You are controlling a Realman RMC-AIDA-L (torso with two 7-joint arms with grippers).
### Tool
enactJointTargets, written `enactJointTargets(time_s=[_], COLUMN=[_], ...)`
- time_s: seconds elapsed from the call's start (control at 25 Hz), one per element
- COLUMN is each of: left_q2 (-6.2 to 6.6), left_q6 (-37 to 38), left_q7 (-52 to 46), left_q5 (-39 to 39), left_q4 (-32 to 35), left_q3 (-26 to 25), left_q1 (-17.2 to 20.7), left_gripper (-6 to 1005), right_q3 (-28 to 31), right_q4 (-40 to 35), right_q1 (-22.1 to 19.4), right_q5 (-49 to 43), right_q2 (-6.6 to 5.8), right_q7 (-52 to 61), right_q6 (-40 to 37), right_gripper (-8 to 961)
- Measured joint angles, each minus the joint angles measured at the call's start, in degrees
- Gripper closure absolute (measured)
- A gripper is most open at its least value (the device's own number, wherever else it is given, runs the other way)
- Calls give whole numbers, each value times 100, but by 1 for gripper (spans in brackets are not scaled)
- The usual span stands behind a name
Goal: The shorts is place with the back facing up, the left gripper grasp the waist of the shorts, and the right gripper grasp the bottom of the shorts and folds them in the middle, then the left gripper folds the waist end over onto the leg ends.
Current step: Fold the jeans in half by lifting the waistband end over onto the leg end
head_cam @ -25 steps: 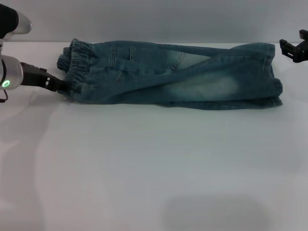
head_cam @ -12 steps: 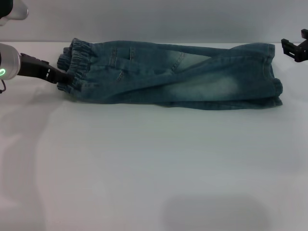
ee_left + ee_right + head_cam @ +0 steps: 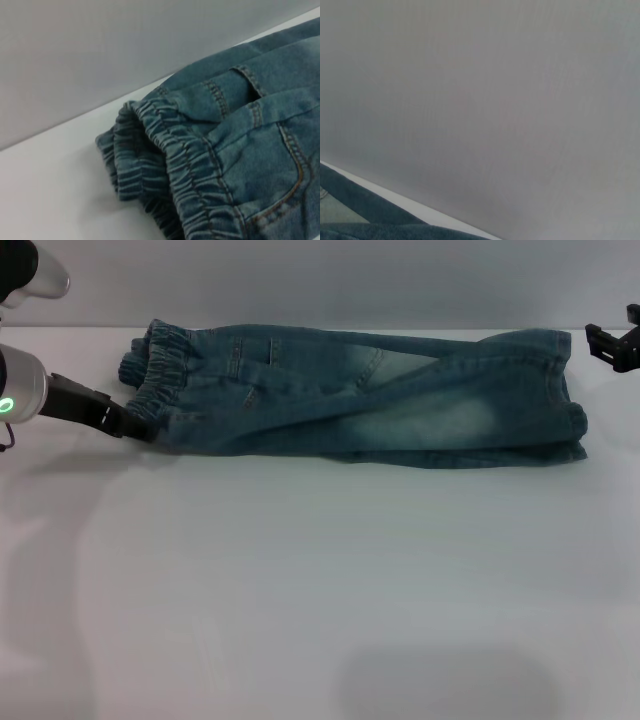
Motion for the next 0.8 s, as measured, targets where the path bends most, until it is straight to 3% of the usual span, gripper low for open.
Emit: enactJointTargets(time_s=[0.48, 0.8], left_q2=[-59, -74], left_q6=[-419, -961], left_q7=[-6, -6], left_q5=[49, 61], left_q4=[-339, -686], left_q3=[7, 43], left_q1=[36, -200], left_gripper=[208, 217], right_q3=[-19, -17], right_q4=[-1, -4], right_q1=[-16, -31], right_q5=[0, 0], right_q2=[13, 14], right_q7=[1, 1], right_q6=[-22, -28], right_gripper=[401, 399])
